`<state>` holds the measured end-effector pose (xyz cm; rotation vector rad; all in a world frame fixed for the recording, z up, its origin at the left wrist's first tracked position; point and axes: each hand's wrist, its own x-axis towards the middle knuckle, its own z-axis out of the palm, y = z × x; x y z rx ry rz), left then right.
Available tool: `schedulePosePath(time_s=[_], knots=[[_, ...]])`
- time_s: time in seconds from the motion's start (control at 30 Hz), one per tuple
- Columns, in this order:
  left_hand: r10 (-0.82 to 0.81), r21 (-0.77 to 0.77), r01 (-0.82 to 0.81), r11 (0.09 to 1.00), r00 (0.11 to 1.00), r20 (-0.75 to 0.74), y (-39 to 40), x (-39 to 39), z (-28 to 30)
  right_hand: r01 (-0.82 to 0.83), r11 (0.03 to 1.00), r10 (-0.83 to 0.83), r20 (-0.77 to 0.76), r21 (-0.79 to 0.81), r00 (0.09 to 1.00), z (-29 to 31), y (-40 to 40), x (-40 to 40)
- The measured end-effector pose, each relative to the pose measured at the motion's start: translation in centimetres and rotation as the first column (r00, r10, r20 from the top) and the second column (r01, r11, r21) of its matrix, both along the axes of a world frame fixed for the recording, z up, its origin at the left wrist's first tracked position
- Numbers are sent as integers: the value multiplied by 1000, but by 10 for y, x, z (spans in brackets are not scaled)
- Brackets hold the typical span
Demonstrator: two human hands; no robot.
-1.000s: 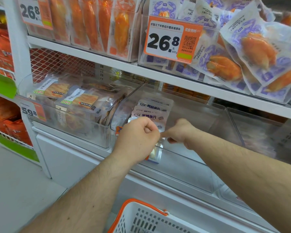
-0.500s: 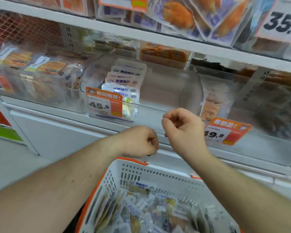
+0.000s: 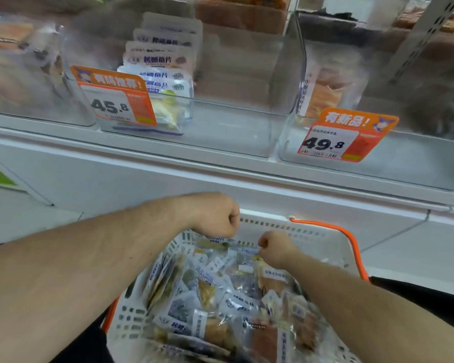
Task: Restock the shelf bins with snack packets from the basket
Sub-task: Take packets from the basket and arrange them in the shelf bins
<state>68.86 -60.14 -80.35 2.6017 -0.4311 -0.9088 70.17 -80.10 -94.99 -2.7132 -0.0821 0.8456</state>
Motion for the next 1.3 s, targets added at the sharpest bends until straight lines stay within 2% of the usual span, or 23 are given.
schedulePosePath(time_s=[0.07,0.17,0.37,0.5,0.6,0.67,0.77,0.87,0.97,1.1,1.17,1.23,1.3], knots=[[-33,32,34,999,999,-20,-5,5,-5,-76,993,67,-105,-89,992,-14,-8,0],[-66,52,68,996,997,-38,-16,14,-12,-154,978,120,-226,-139,967,-33,-12,-3],[-109,58,112,992,993,-55,-38,28,-11,-292,948,253,-257,-125,933,-28,-6,-1],[-115,95,122,988,990,-78,-41,26,-9,-402,912,386,-164,-80,908,19,-5,4],[-103,100,111,989,991,-84,-45,24,-4,-451,892,451,0,-27,892,80,-9,9],[-50,-7,50,999,997,-62,-54,22,3,-424,905,420,108,18,901,124,-16,10],[58,-271,-53,961,998,9,-73,11,14,-331,938,301,242,98,923,183,-31,8],[238,-534,-211,819,971,-20,-87,-4,22,-268,949,204,326,165,923,225,-47,3],[351,-695,-326,641,930,-112,-97,-13,33,-252,940,141,413,229,900,251,-59,1],[521,-789,-432,437,837,-169,-106,-18,46,-79,867,-217,516,492,829,272,-85,2],[555,-843,-462,276,793,-253,-110,-17,51,-31,826,-285,465,563,838,278,-98,3],[545,-885,-455,99,769,-334,-118,-15,62,25,759,-312,329,651,891,280,-107,2],[509,-901,-433,-17,772,-381,-127,-13,74,81,728,-280,188,680,942,280,-114,1]])
